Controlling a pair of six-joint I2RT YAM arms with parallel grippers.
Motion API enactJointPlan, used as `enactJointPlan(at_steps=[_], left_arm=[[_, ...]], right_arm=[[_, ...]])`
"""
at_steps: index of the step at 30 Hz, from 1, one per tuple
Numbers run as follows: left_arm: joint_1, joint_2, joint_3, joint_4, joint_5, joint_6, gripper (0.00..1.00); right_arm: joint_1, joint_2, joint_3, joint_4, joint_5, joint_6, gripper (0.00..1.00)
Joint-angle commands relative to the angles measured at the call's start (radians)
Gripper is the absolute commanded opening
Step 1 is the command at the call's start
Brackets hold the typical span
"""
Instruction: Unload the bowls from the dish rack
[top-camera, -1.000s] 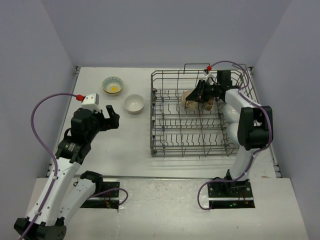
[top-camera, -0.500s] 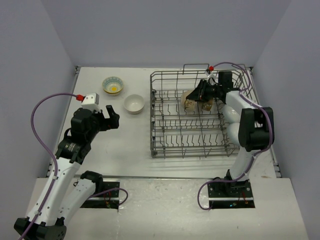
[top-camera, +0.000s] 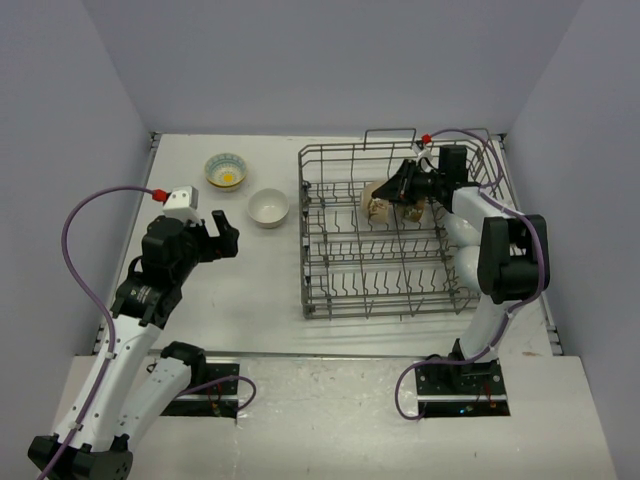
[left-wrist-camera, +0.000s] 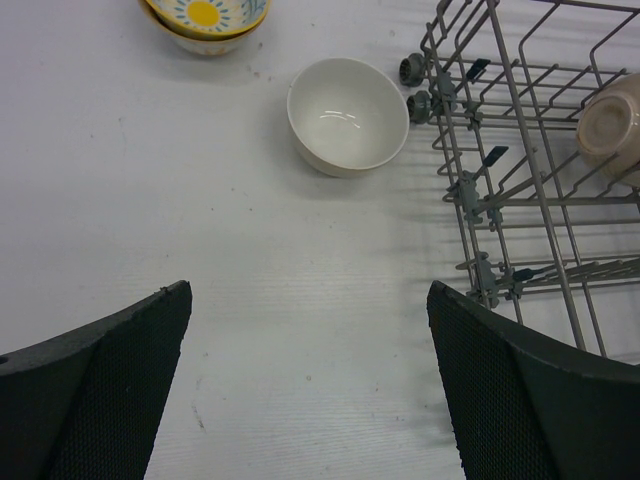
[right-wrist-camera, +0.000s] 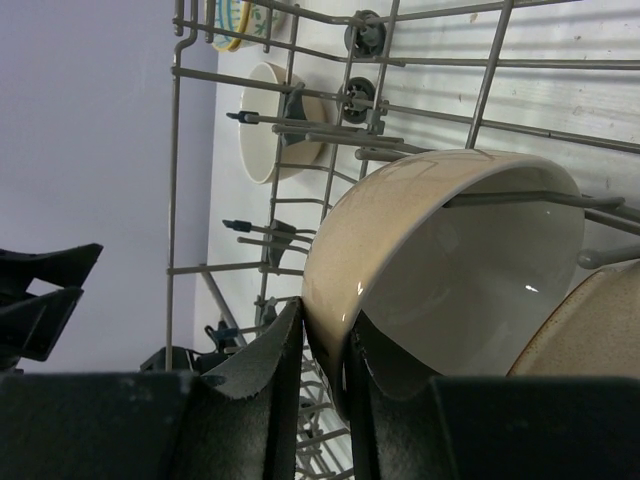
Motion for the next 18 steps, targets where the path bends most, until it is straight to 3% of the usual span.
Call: enactJointPlan(at_steps=[1,18], left_arm=[[0.000,-0.006,-0.001,0.041,0.010,0.023,1.00],[0.000,-0.008,-0.003,0.041,0.009,0.023,1.00]], right_arm=[[-0.001,-0.199,0.074,0.260,-0.205,0.099,0.00],[-0.007,-0.221,0.054,0.324,-0.225,0.151,0.00]])
